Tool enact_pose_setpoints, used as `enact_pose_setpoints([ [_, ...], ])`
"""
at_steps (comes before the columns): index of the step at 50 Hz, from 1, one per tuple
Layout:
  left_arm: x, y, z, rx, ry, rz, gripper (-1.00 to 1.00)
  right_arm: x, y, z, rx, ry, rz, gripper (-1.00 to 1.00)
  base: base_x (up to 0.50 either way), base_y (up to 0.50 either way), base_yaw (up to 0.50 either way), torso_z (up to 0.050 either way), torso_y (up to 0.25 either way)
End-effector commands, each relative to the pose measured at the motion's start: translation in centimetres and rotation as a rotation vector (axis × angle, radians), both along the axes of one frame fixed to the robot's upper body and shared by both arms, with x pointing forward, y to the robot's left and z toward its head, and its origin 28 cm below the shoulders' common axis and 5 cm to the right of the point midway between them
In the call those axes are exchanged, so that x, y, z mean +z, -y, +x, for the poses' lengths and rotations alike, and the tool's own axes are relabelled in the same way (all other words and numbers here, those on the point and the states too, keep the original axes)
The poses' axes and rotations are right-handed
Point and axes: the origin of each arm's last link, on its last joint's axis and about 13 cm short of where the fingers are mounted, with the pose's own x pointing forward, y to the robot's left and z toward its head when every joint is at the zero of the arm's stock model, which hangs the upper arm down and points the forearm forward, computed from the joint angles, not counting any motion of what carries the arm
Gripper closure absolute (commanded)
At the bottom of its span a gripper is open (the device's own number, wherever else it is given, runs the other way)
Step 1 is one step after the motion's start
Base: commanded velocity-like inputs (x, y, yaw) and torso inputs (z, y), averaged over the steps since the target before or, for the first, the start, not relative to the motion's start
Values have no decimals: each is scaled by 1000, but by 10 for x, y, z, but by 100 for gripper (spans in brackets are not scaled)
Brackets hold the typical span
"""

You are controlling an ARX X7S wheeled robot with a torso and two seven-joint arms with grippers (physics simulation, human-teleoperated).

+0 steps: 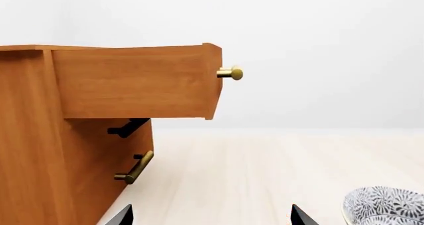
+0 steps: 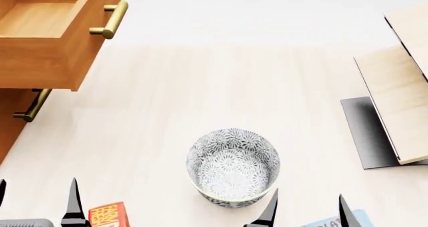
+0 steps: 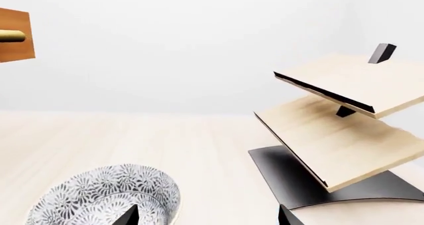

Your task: Close the top drawer of the cabinet.

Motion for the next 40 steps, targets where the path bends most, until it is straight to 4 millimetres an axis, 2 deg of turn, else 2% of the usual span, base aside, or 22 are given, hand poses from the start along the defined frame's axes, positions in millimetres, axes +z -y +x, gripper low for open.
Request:
enact_pose_setpoints([
  [1, 8, -2, 3, -9, -12, -16, -100, 8, 0, -1, -16, 11, -5, -100, 0, 0, 0, 0, 0],
  [9, 16, -4, 1, -5, 6, -25, -100, 13, 1, -2, -24, 27, -9, -100, 0, 0, 0, 0, 0],
  [40, 13, -3, 2, -5, 1, -18, -100, 11, 1, -1, -25, 17, -9, -100, 0, 0, 0, 0, 0],
])
